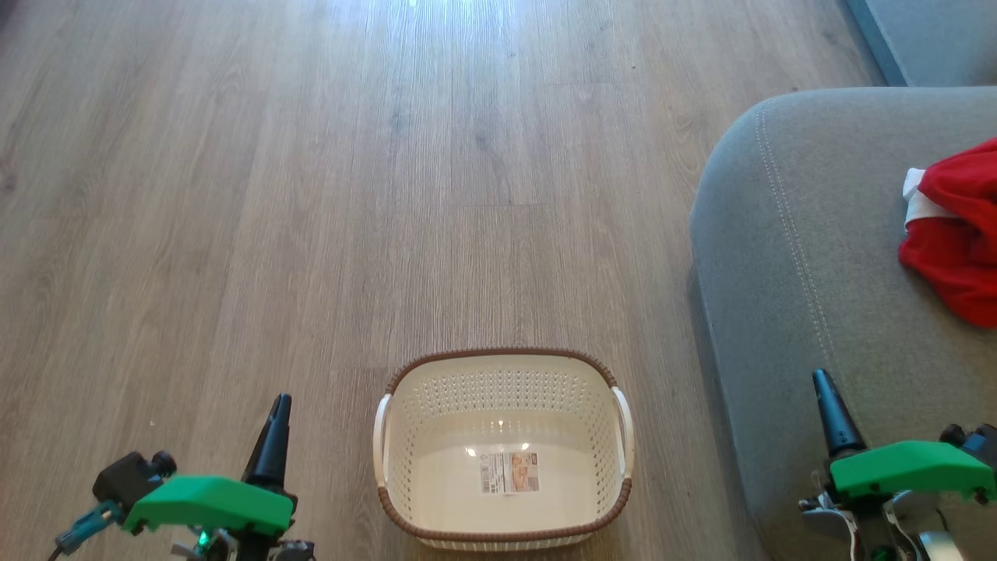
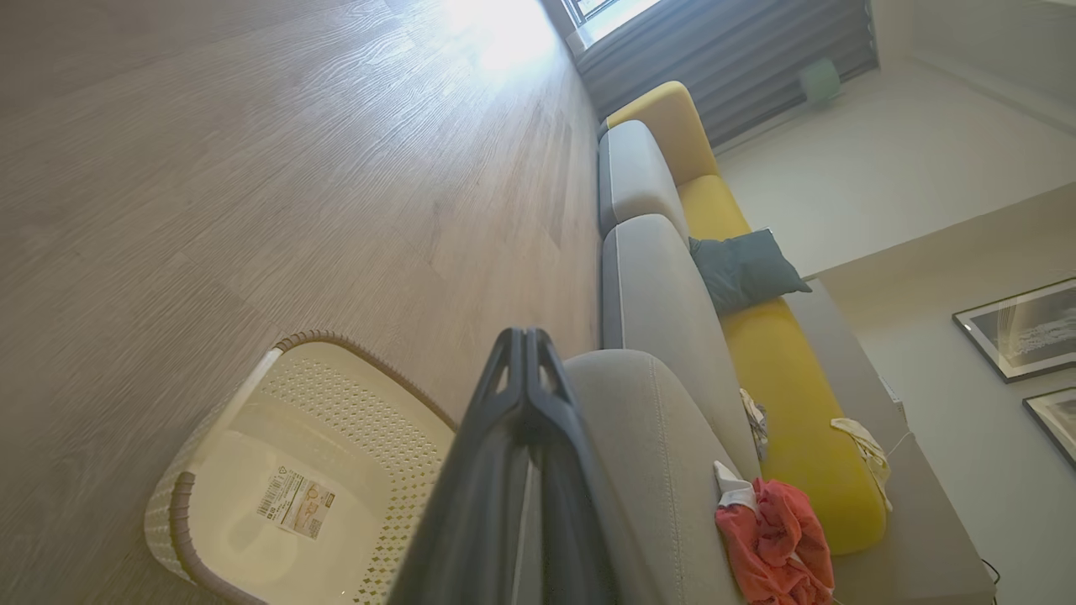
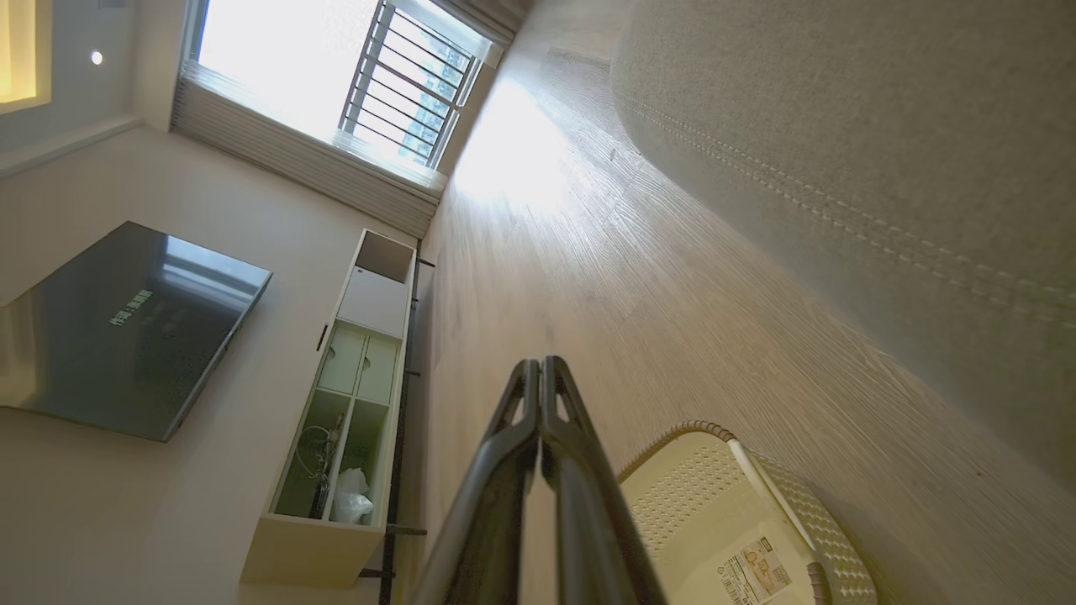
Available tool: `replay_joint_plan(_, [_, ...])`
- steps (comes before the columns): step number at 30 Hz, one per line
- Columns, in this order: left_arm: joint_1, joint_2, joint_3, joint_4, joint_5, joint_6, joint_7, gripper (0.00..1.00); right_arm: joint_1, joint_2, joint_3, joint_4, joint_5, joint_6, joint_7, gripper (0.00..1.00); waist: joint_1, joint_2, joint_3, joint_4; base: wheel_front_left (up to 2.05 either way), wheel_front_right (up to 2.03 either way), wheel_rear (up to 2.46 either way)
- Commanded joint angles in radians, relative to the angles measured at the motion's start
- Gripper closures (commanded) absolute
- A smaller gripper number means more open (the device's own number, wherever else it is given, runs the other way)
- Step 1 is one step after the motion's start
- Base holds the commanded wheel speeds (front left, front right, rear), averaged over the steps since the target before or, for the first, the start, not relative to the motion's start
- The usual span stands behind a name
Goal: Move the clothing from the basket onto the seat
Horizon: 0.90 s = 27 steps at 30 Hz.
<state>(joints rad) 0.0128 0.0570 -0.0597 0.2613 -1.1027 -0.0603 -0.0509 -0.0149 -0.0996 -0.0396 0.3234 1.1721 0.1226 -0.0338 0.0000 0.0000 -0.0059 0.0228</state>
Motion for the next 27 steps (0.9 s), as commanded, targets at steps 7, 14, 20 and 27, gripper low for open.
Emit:
replay_joint_plan(7, [-0.069, 0.009, 0.051, -0.027, -0.095, -0.021, 0.026, 1.0, -0.066, 0.005, -0.01, -0.047, 0.08, 0.005, 0.028, 1.0, 0.0, 0.0, 0.001, -0.004, 0.0, 0.0, 0.0])
replay_joint_plan(14, [-0.077, 0.008, 0.069, -0.025, -0.167, -0.029, 0.047, 1.0, -0.07, 0.013, -0.021, -0.052, 0.141, 0.006, 0.049, 1.0, 0.0, 0.0, 0.003, -0.007, 0.0, 0.0, 0.0])
replay_joint_plan(20, [-0.084, 0.008, 0.081, -0.024, -0.219, -0.035, 0.062, 1.0, -0.074, 0.018, -0.029, -0.056, 0.184, 0.006, 0.063, 1.0, 0.0, 0.0, 0.004, -0.009, 0.0, 0.0, 0.0])
replay_joint_plan(27, [-0.092, 0.008, 0.099, -0.022, -0.292, -0.044, 0.083, 1.0, -0.078, 0.025, -0.04, -0.062, 0.244, 0.007, 0.083, 1.0, 0.0, 0.0, 0.005, -0.012, 0.0, 0.0, 0.0])
